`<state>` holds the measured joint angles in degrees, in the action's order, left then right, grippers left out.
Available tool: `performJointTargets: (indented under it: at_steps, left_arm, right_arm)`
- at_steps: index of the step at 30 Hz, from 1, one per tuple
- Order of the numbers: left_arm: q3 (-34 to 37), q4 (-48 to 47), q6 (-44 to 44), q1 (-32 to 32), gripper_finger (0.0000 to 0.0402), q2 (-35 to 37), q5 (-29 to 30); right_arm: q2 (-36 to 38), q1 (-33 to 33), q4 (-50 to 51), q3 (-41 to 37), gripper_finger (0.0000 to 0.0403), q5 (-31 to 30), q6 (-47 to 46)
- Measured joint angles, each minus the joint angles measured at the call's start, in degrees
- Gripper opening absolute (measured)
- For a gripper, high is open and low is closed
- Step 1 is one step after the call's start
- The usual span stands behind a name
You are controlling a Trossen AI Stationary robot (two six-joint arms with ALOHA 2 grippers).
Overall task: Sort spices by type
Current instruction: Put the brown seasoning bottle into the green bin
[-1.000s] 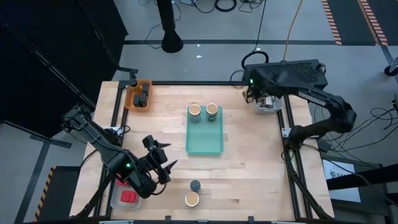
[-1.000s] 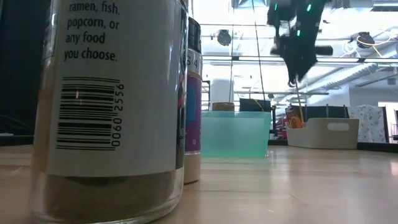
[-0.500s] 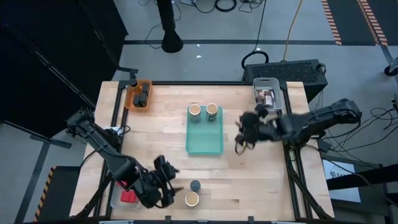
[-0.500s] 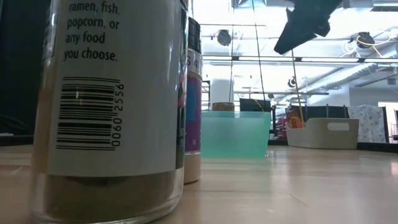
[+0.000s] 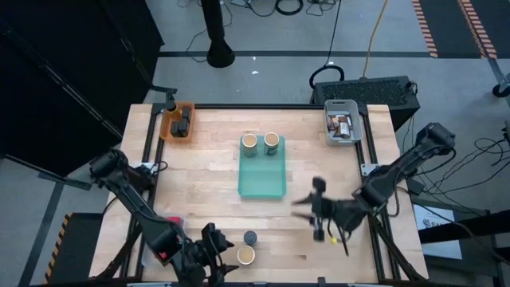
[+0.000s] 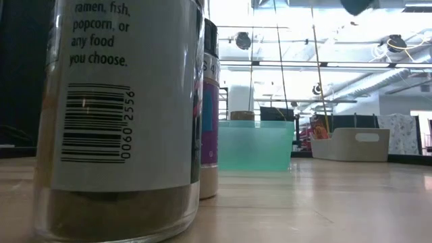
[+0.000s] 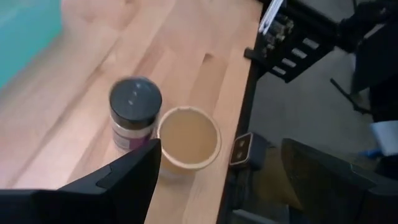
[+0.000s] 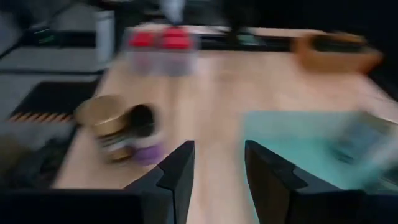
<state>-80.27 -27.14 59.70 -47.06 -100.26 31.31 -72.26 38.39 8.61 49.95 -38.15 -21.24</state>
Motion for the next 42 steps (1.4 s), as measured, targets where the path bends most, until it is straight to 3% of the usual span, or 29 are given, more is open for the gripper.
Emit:
performJointTargets:
  at_steps: [5,12,18,31,42]
  left_arm:
    - [0.0,4.8,-0.3,-0.4,0.0328,-3.3,0.5]
    - [0.0,6.2,0.0,0.1,0.0328,-6.0,4.2]
    - [0.0,4.5,2.0,0.8,0.0328,-5.0,12.1]
    - [0.0,2.2,2.9,1.4,0.0328,-4.7,12.1]
    - [0.0,2.6,3.0,0.8,0.0328,-4.7,3.6]
  right_arm:
    - [-9.3,4.4,-8.7,0.0,0.0089,5.0,4.2]
    - [-22.3,6.5,-25.3,-0.1,0.0008,6.5,9.0]
    - [-31.0,5.8,-39.4,2.2,0.0002,13.0,13.0]
    - [-45.0,2.4,-25.8,20.8,0.0000,10.6,15.5]
    - [-46.4,0.3,-25.1,22.6,0.0000,6.4,15.4]
